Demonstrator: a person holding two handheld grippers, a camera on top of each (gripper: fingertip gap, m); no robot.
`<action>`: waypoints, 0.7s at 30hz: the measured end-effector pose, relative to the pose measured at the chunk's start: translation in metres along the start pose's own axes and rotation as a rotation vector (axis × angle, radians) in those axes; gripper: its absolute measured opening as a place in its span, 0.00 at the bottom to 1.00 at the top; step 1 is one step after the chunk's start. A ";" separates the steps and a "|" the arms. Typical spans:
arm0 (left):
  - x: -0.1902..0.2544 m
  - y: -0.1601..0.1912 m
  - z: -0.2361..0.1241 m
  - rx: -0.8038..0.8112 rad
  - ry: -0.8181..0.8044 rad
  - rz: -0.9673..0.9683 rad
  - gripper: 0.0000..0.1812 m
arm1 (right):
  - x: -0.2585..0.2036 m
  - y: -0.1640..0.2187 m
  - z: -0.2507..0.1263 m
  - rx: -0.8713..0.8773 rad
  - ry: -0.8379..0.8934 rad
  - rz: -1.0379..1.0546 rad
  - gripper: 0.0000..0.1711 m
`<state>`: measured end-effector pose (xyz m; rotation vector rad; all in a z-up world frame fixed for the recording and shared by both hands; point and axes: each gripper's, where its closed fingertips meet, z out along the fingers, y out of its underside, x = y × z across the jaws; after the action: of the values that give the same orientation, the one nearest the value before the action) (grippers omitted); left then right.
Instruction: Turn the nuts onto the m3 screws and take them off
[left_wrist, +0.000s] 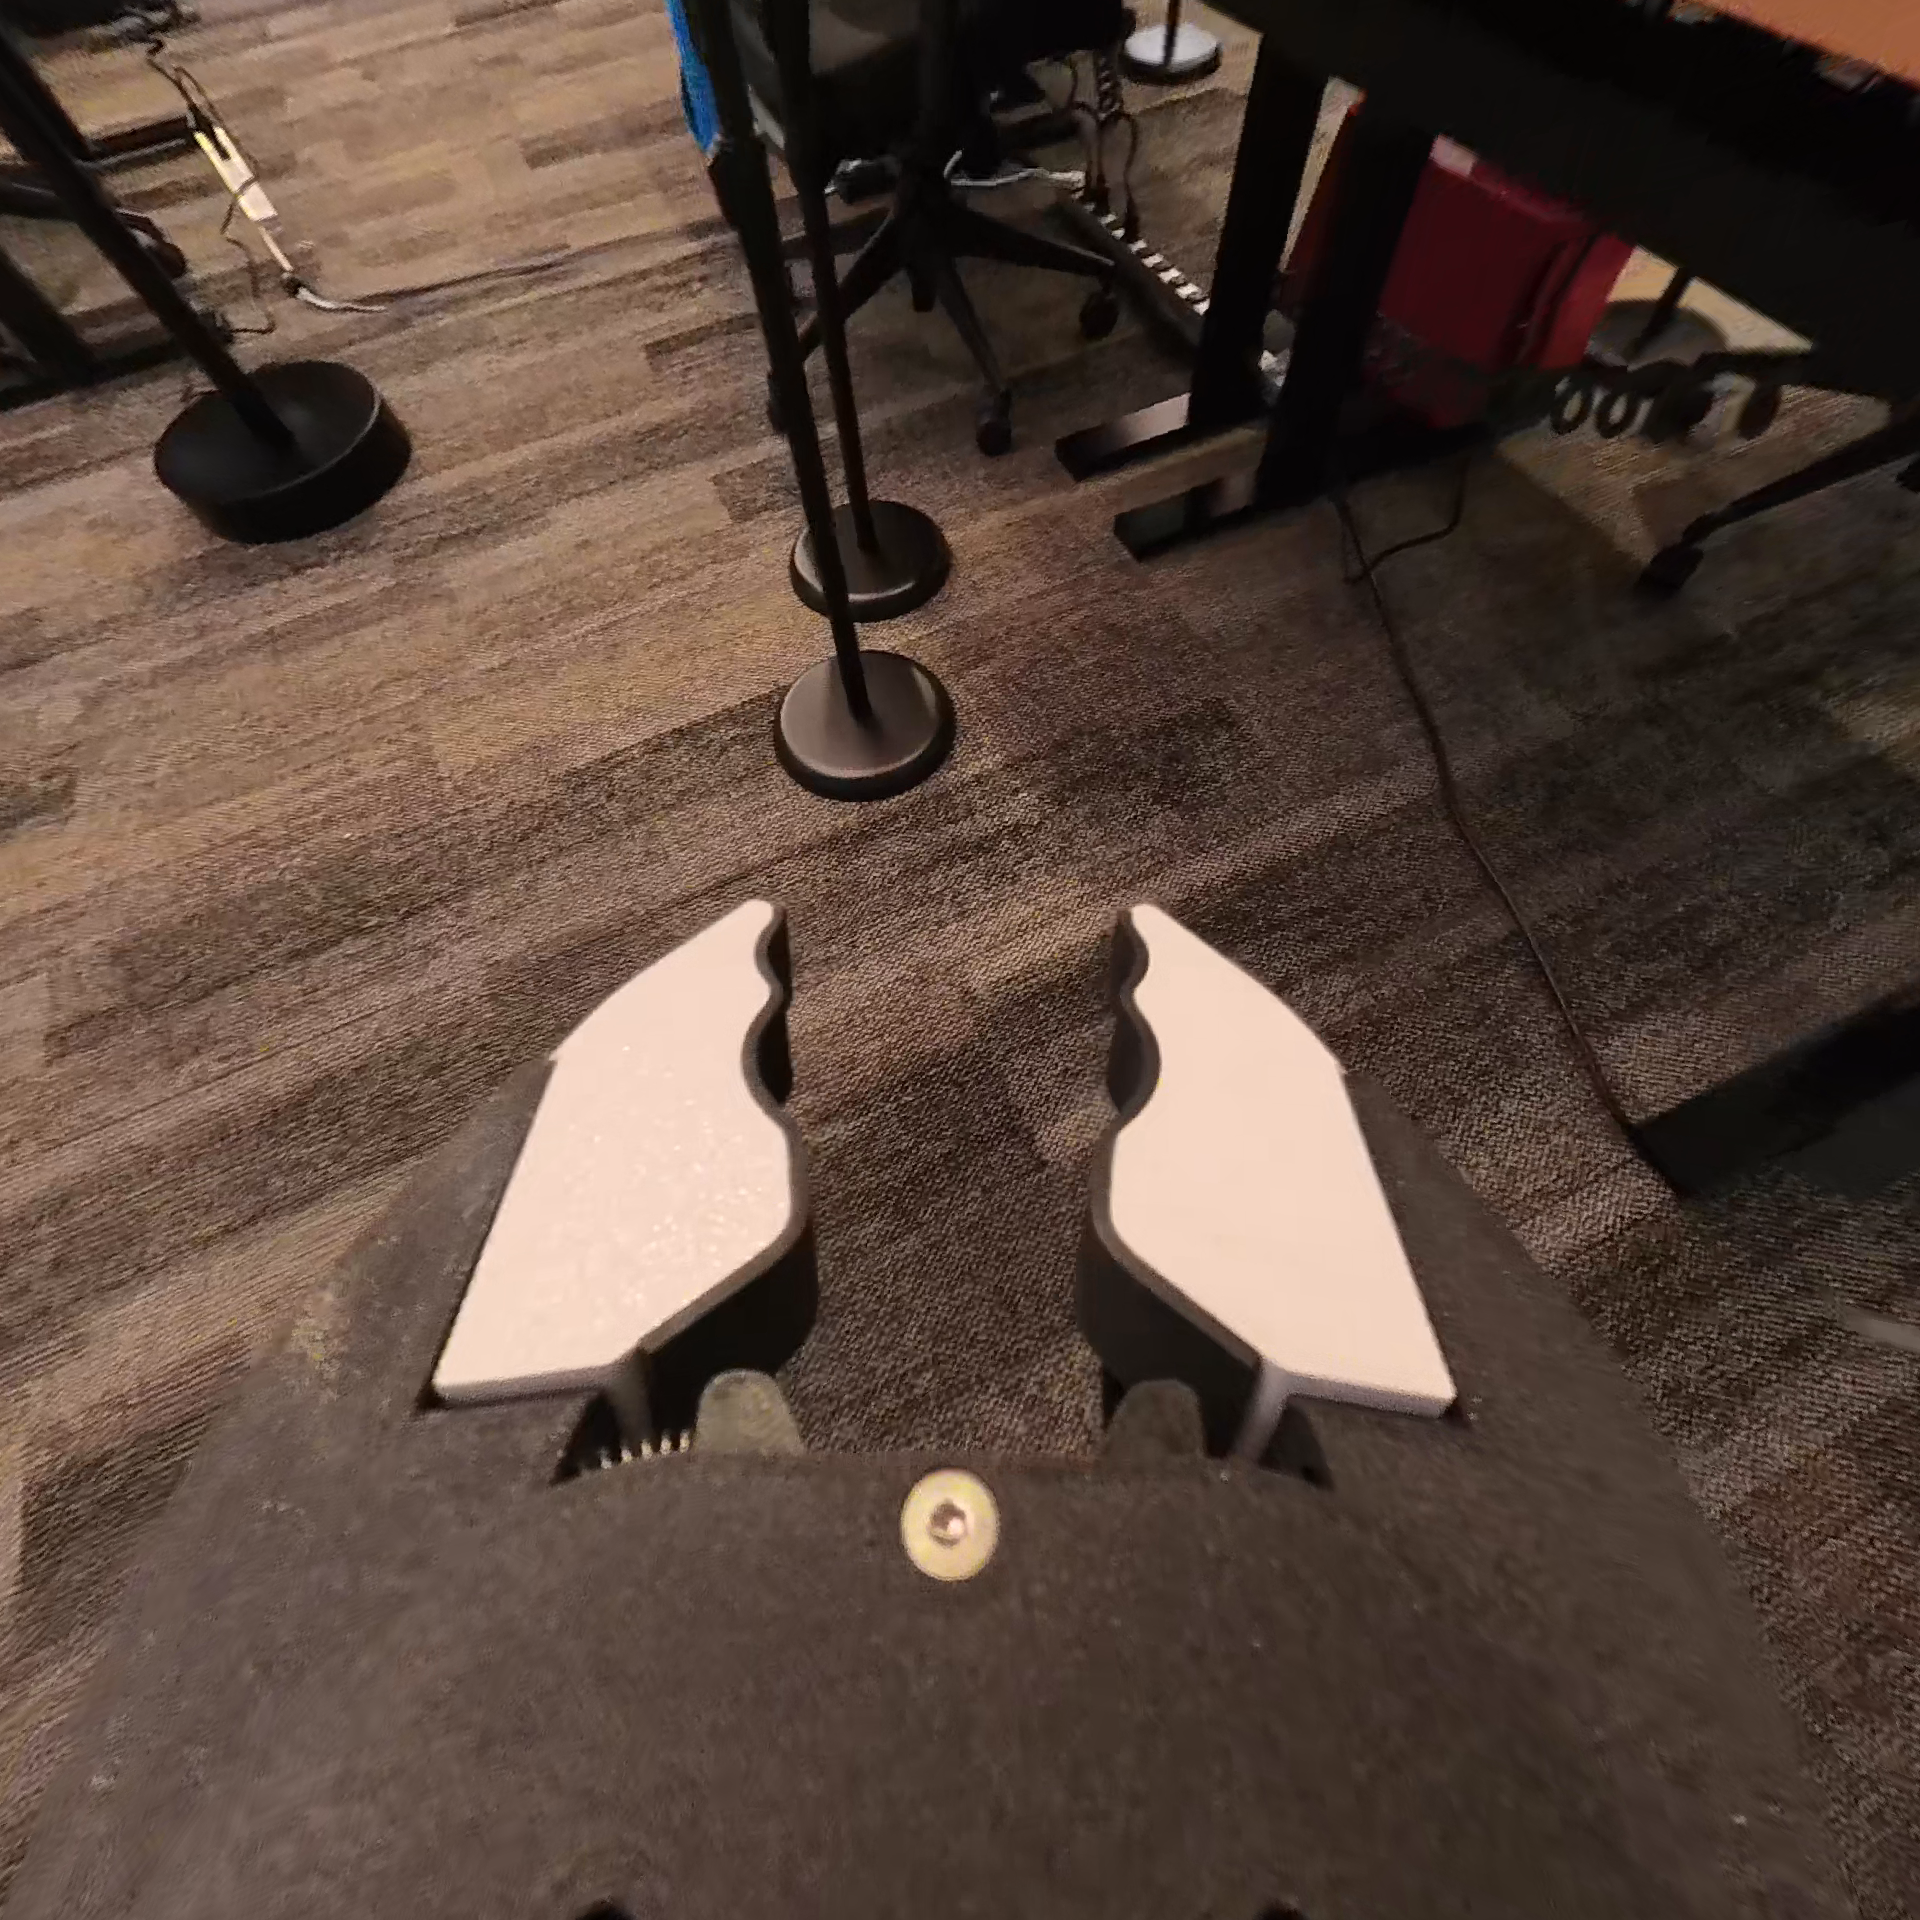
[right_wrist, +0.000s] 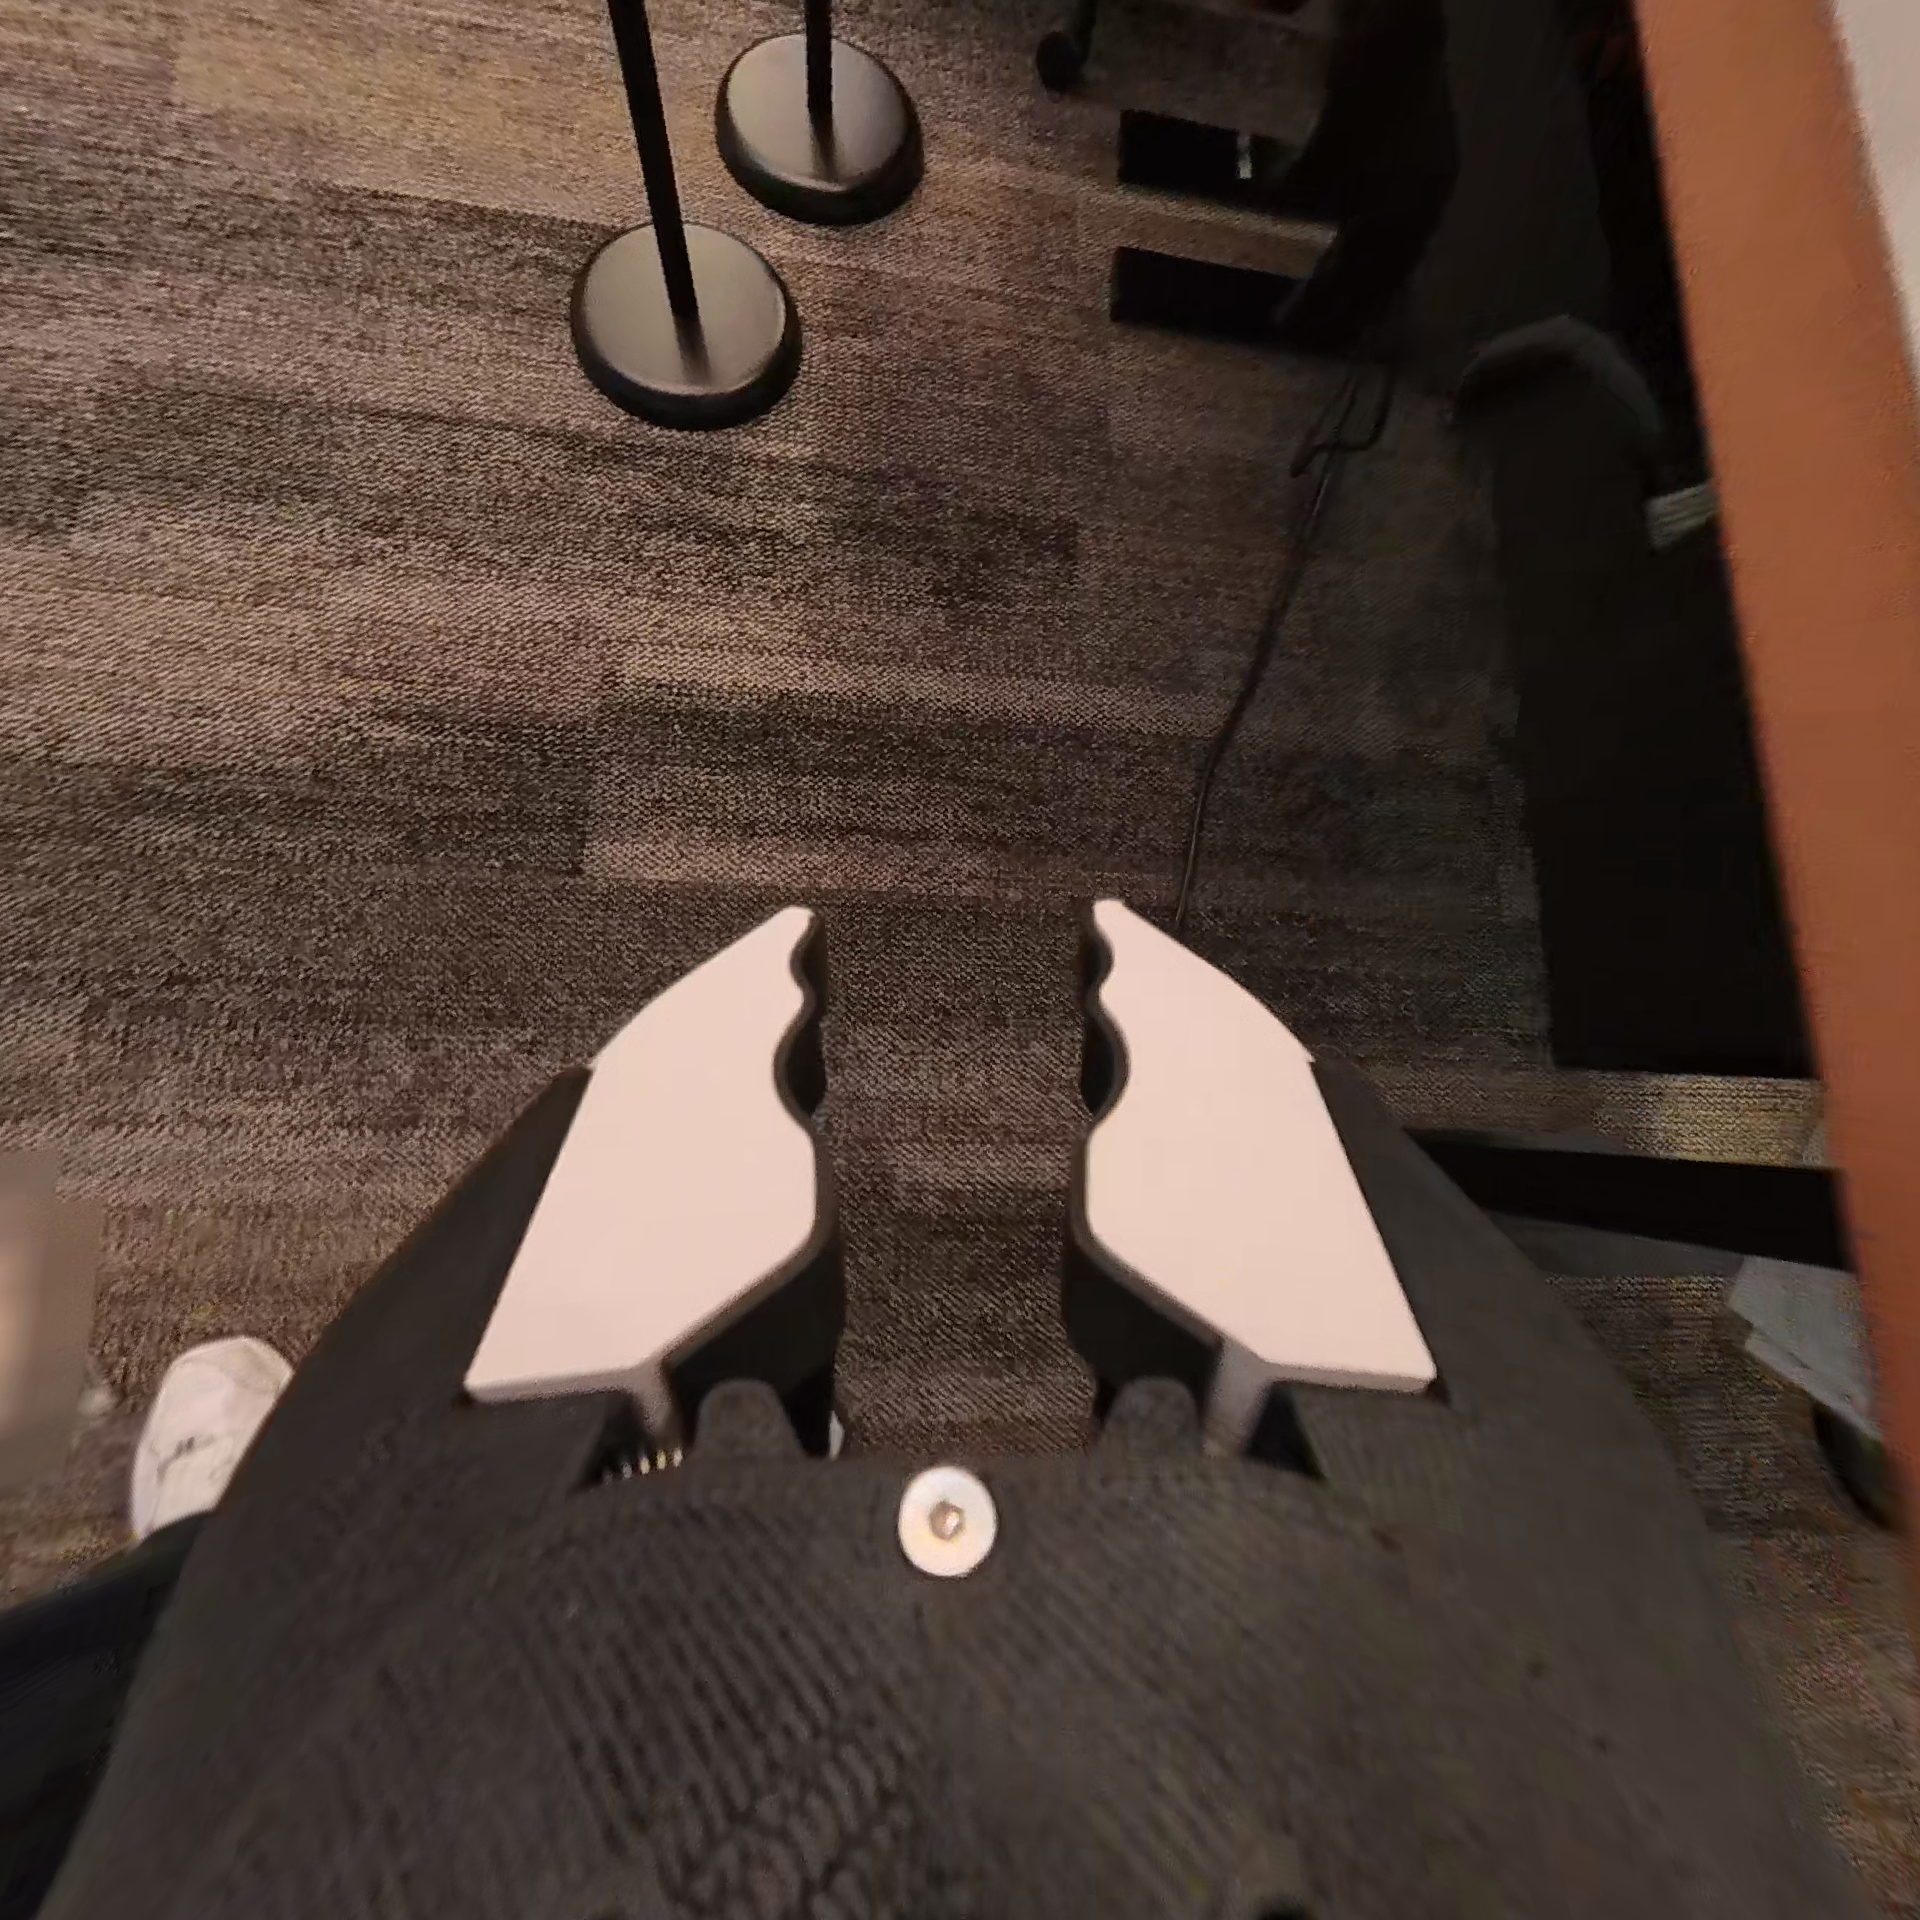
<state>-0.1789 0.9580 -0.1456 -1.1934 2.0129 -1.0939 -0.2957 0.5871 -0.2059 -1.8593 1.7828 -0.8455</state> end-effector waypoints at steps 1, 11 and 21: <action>-0.006 0.005 0.005 0.007 0.011 -0.007 0.33 | -0.006 0.001 0.005 0.007 0.010 0.010 0.28; -0.089 0.072 -0.044 0.002 -0.233 -0.067 0.33 | -0.091 0.039 0.054 0.033 -0.112 0.015 0.27; -0.117 0.194 -0.111 -0.139 -0.406 -0.265 0.32 | -0.212 0.062 0.063 -0.022 -0.313 -0.057 0.27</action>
<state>-0.2973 1.1557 -0.2481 -1.6426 1.6703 -0.7568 -0.2953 0.7857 -0.3219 -1.9415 1.5577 -0.5198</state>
